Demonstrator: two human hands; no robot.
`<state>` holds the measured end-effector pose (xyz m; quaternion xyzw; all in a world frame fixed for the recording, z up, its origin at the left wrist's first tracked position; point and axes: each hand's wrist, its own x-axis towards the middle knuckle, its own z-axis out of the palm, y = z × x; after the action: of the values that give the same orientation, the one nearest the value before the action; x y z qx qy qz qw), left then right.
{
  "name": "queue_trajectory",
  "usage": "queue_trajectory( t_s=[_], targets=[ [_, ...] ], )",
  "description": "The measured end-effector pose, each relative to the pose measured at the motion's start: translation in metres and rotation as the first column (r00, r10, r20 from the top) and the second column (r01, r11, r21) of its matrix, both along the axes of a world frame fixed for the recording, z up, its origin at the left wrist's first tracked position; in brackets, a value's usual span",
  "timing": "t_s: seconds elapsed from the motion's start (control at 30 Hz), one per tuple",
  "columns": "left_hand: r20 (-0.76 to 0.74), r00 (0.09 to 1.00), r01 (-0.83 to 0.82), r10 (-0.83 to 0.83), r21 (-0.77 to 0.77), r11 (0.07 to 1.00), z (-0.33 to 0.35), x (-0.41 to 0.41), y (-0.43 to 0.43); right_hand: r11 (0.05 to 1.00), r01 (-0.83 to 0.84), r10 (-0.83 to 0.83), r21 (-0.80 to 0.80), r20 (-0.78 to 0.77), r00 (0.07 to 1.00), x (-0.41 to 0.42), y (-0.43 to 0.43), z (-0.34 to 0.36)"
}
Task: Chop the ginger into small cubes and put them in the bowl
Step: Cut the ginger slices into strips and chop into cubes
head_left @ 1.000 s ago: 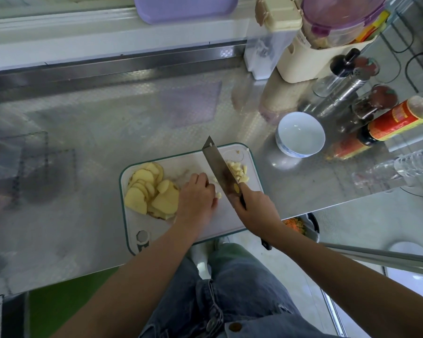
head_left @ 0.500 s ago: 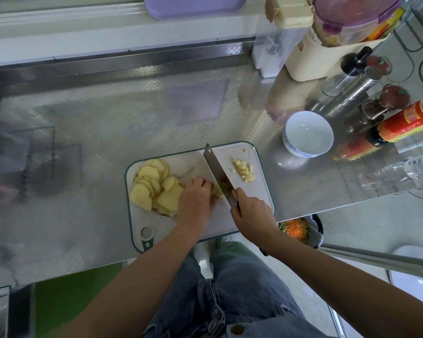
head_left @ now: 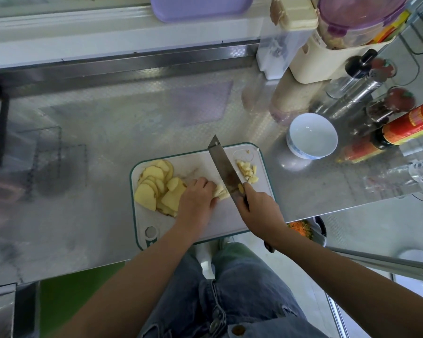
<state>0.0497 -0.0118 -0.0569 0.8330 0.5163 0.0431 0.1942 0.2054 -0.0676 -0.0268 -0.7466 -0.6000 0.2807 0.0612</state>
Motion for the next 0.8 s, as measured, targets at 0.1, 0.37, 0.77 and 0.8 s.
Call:
queue_trajectory(
  t_s=[0.1,0.37,0.77,0.8],
  targets=[
    [0.010,1.000,0.014,-0.014,0.008,1.000,-0.002,0.000,0.001,0.999,-0.045,0.046,-0.021,0.019,0.999,-0.001,0.001,0.004],
    [-0.025,0.998,0.051,-0.051,-0.017,0.999,-0.006,0.004,0.005,0.992,-0.069,0.078,-0.105,0.085,0.993,-0.012,-0.001,0.000],
    [-0.011,0.998,0.061,-0.061,-0.038,0.997,0.000,0.003,0.007,0.999,0.003,0.000,-0.049,0.058,0.998,-0.015,-0.009,-0.013],
    [0.000,0.998,0.059,-0.059,-0.030,0.998,0.002,0.002,0.007,0.999,0.008,-0.006,-0.040,0.044,0.999,-0.014,-0.008,-0.011]
  ],
)
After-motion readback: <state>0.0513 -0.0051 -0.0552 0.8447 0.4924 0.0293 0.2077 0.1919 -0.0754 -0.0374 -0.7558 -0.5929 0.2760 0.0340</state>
